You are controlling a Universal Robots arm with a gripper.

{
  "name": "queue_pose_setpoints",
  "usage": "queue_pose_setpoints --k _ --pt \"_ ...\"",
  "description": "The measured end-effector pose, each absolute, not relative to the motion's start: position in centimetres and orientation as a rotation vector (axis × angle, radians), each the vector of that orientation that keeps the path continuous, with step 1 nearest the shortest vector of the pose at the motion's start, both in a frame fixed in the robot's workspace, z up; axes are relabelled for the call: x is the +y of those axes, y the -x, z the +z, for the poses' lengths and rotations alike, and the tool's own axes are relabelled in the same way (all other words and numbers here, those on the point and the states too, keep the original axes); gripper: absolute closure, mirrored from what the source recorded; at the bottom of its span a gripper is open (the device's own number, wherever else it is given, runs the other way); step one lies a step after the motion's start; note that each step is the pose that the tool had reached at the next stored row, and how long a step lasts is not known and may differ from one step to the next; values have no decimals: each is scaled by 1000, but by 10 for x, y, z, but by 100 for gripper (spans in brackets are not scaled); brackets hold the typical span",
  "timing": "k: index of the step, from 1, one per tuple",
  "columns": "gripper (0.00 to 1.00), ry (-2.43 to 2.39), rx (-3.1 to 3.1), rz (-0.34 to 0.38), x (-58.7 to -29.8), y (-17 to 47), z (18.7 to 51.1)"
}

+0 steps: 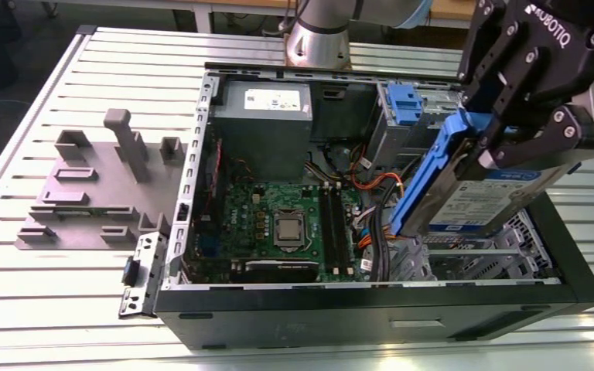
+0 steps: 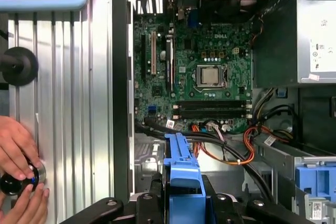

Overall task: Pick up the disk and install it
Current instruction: 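Insert the disk into the insertion slot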

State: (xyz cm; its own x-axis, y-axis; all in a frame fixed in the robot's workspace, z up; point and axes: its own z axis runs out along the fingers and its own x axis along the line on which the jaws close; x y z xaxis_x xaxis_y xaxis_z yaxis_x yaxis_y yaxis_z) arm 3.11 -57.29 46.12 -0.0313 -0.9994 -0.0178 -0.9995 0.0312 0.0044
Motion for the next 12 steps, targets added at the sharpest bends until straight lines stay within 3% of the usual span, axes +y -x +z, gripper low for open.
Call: queue_pose_setpoints --k 12 --pt "63 2183 2247 23 -573 -50 453"
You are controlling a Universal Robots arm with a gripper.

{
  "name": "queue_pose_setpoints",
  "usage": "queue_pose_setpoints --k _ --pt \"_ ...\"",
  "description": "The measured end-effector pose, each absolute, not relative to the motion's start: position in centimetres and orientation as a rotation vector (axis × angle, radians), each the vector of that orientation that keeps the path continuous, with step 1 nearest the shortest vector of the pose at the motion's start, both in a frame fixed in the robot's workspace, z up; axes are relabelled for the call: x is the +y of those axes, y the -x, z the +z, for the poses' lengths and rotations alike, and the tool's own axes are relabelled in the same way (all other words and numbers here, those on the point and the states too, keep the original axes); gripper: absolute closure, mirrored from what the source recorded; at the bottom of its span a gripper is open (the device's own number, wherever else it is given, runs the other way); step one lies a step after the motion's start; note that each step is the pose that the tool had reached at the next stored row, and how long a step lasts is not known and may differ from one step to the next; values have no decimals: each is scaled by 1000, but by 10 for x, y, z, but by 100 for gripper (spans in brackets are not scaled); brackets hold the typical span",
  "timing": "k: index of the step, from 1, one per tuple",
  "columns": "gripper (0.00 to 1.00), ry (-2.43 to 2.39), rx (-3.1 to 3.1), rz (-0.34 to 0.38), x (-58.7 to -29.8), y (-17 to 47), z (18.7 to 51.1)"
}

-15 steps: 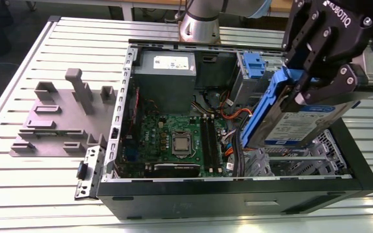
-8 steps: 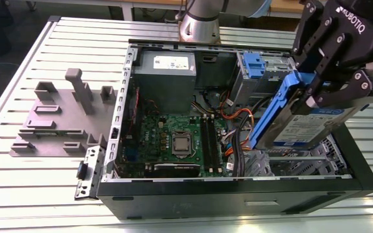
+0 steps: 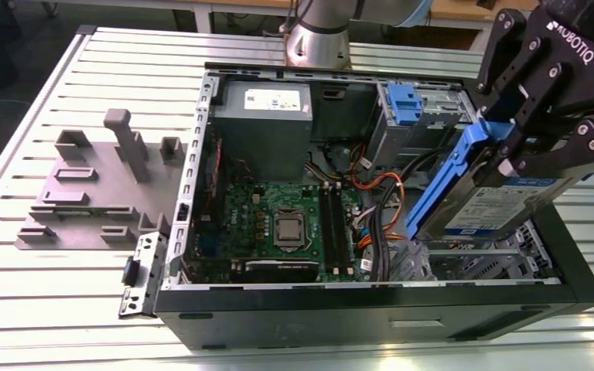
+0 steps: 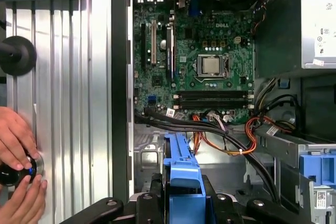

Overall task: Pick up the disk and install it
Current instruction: 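Insert the disk into the insertion slot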

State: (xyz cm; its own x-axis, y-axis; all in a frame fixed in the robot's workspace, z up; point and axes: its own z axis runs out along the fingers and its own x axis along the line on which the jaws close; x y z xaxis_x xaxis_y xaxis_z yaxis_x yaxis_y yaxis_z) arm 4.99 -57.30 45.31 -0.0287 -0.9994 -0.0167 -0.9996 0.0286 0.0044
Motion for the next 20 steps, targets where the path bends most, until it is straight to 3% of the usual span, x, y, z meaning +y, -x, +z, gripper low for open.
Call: queue_pose_setpoints --k 20 --pt "63 2184 2247 22 -573 -76 443"
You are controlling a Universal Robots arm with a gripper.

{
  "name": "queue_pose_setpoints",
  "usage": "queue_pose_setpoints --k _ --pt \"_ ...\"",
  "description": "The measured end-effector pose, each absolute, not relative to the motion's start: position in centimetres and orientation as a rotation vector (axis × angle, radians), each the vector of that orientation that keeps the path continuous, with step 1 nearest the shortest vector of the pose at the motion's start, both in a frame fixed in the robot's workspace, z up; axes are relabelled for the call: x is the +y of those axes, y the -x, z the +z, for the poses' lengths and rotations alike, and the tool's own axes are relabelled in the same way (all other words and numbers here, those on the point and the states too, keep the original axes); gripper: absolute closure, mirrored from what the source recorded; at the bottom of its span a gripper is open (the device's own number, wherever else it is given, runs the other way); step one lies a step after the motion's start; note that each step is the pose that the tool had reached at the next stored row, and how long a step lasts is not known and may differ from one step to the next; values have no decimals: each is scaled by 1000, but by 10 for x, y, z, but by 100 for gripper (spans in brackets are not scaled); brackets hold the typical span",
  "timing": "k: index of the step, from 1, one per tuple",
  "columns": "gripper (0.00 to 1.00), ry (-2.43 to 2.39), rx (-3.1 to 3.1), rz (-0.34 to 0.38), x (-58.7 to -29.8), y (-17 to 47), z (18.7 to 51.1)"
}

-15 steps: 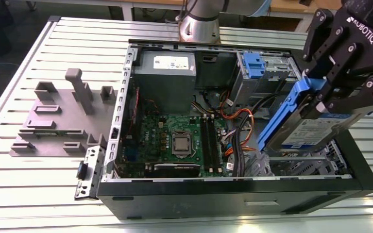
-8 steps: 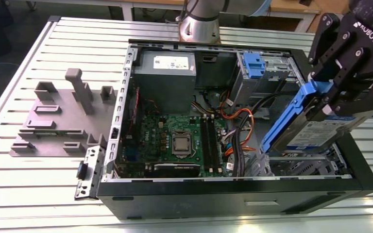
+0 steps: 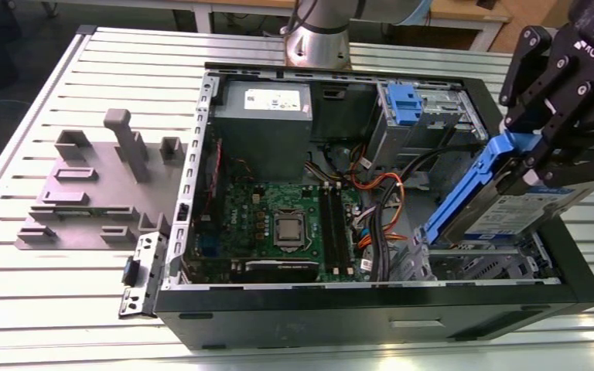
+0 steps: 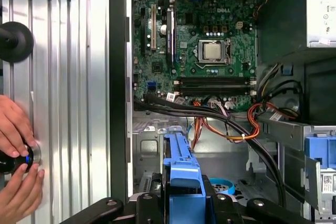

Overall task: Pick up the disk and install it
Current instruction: 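Insert the disk into the insertion slot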

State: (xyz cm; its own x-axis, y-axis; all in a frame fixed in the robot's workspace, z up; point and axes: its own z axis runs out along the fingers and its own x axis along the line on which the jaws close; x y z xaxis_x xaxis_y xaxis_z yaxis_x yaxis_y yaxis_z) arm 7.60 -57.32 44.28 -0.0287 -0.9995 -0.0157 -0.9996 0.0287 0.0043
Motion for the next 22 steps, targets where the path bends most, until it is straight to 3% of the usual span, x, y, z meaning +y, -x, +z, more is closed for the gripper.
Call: queue_pose_setpoints --k 22 --pt "63 2187 2244 22 -568 -77 437"
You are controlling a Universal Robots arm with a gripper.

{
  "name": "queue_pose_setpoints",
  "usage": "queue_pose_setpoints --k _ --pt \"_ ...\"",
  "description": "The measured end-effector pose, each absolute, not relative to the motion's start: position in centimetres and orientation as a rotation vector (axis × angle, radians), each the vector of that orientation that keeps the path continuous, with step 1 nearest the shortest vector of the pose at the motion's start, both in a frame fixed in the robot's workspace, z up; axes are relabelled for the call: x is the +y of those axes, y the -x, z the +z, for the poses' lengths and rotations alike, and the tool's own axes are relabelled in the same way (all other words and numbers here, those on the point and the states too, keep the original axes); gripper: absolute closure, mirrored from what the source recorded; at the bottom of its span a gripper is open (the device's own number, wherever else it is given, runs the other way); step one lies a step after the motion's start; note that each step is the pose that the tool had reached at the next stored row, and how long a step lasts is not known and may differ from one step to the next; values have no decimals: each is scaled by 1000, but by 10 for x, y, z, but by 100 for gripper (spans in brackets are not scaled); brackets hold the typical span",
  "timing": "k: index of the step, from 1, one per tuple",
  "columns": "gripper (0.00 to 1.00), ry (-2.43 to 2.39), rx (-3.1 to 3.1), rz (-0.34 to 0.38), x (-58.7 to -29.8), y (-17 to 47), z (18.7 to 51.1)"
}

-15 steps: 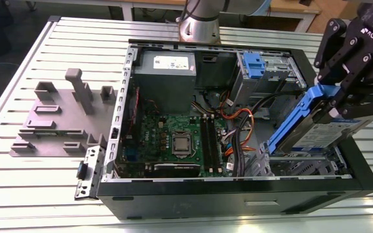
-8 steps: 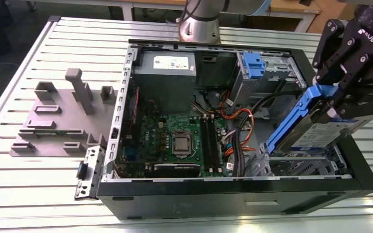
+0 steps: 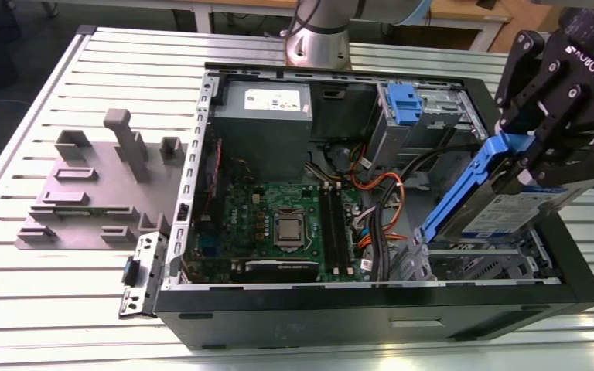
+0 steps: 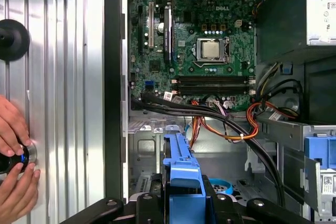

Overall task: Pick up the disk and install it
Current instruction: 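Insert the disk into the insertion slot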

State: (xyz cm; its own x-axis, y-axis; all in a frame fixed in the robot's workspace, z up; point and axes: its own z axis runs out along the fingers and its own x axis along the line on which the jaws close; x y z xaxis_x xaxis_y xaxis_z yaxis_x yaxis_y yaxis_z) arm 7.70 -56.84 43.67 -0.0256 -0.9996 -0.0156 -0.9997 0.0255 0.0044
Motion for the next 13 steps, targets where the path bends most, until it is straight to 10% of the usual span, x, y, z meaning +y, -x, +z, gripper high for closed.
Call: queue_pose_setpoints --k 13 --pt "63 2208 2224 22 -568 -77 429"
